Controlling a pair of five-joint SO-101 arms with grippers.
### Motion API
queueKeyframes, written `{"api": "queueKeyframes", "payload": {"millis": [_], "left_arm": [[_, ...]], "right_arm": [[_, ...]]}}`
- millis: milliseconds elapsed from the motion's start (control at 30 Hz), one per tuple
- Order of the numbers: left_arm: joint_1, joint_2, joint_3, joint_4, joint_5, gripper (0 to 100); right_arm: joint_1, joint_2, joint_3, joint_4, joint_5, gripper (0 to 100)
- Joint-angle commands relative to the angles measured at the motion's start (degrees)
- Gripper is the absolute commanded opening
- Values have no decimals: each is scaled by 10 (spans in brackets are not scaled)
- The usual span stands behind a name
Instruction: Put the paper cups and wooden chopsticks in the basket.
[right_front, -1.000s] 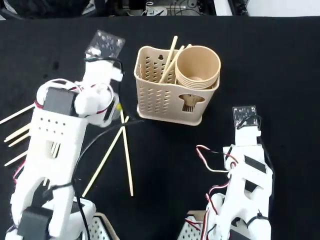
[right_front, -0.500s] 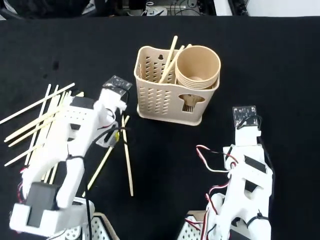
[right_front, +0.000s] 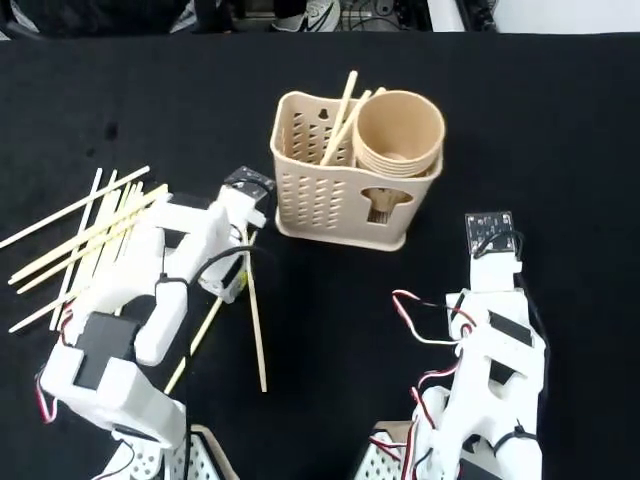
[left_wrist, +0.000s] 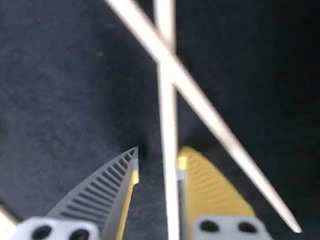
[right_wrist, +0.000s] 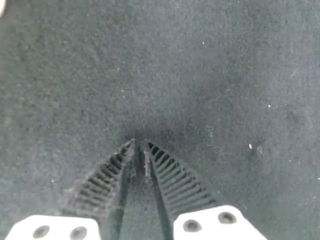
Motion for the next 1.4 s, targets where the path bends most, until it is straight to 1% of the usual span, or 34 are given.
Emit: {"api": "queueKeyframes", "payload": {"millis": [0,133,267,400,567,633,700,833,900,967,1033,1133,1167,1233,1300,1367], "left_arm": [[7,4,-22,-6,-7,39],[7,2,-21,4,-7,29],[7,-45,-25,71,-7,29],[-16,-147,-19,108,-7,29],[-79,-313,-27,104,-3,29],[-95,-381,-27,73,0,29],[-102,-449,-28,32,24,29],[-86,-573,-22,-105,89,29],[-58,-619,-2,-200,118,29],[-15,-643,22,-310,133,32],[27,-642,41,-420,139,30],[91,-615,44,-540,151,30],[112,-601,37,-562,158,30],[145,-564,11,-570,175,30],[167,-518,-15,-569,191,30],[172,-463,-36,-570,201,30]], "right_arm": [[4,-12,-8,-11,-6,18],[4,-12,-8,-11,-6,18],[4,-12,-8,-11,-6,18],[4,-12,-8,-11,-6,18],[4,-12,-8,-11,-6,18],[4,-12,-8,-11,-6,18],[4,-12,-8,-11,-6,18],[4,-12,-8,-11,-6,18],[4,-12,-8,-11,-6,18],[4,-12,-8,-11,-6,18],[4,-12,-8,-11,-6,18],[4,-12,-8,-11,-6,18],[4,-12,-8,-12,-6,18],[4,-12,-8,-12,-6,18],[4,-12,-8,-12,-6,18],[4,-12,-8,-12,-6,18]]}}
